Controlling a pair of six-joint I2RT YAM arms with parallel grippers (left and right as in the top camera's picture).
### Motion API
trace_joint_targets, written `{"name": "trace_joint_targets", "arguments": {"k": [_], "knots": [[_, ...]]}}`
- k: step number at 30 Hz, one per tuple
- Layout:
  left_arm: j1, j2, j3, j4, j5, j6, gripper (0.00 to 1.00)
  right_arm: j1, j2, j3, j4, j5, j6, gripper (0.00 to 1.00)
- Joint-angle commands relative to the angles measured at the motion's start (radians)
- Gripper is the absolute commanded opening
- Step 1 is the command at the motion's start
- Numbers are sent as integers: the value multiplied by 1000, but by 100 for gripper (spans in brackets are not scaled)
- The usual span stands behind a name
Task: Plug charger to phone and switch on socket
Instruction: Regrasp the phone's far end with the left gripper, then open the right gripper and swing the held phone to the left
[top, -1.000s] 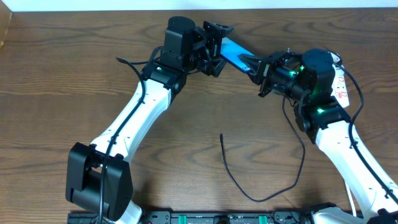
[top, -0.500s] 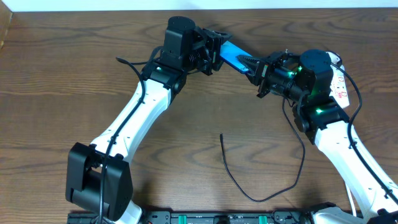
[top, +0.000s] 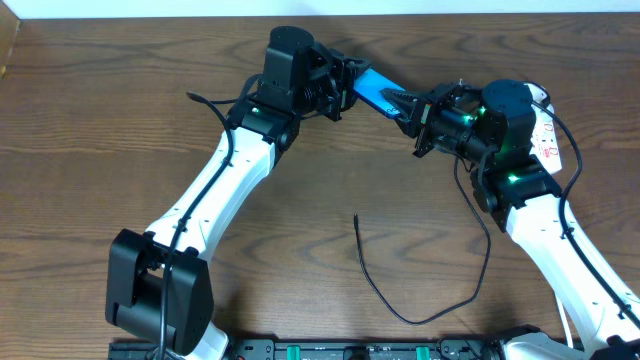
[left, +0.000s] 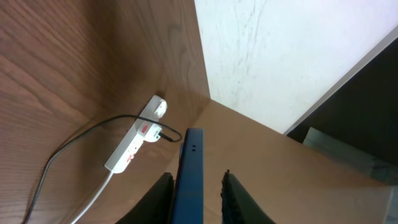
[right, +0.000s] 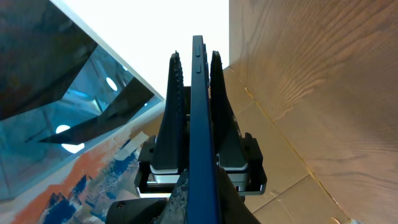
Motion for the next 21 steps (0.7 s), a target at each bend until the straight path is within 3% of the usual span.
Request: {"name": "trace_joint_targets", "arguments": {"k": [1,5,12,13,15,17,18,20,21], "knots": [[-2,-11,24,4,-1,-1,20,11,-4,21,15,-29,6,1],[-10,-11,24,4,-2,-1,9,11,-4,21,15,-29,6,1],[-11,-11,24,4,-2,-1,8,11,-4,21,15,-29,5,2],[-11,-11,24,4,-2,0,7,11,-4,21,15,-29,5,8],[-11,-11,24,4,-2,-1,7,11,-4,21,15,-29,5,31],[-11,-11,24,4,-2,-1,7,11,-4,21,16,-29,-5,61],[-10,-11,24,5,-2,7,8,10,-4,21,16,-29,-23,85],[-5,-11,24,4,-2,19,8,8,-4,21,16,-29,-25,99],[-1,-11,24,4,-2,22,8,7,-4,21,20,-29,-26,99]]}}
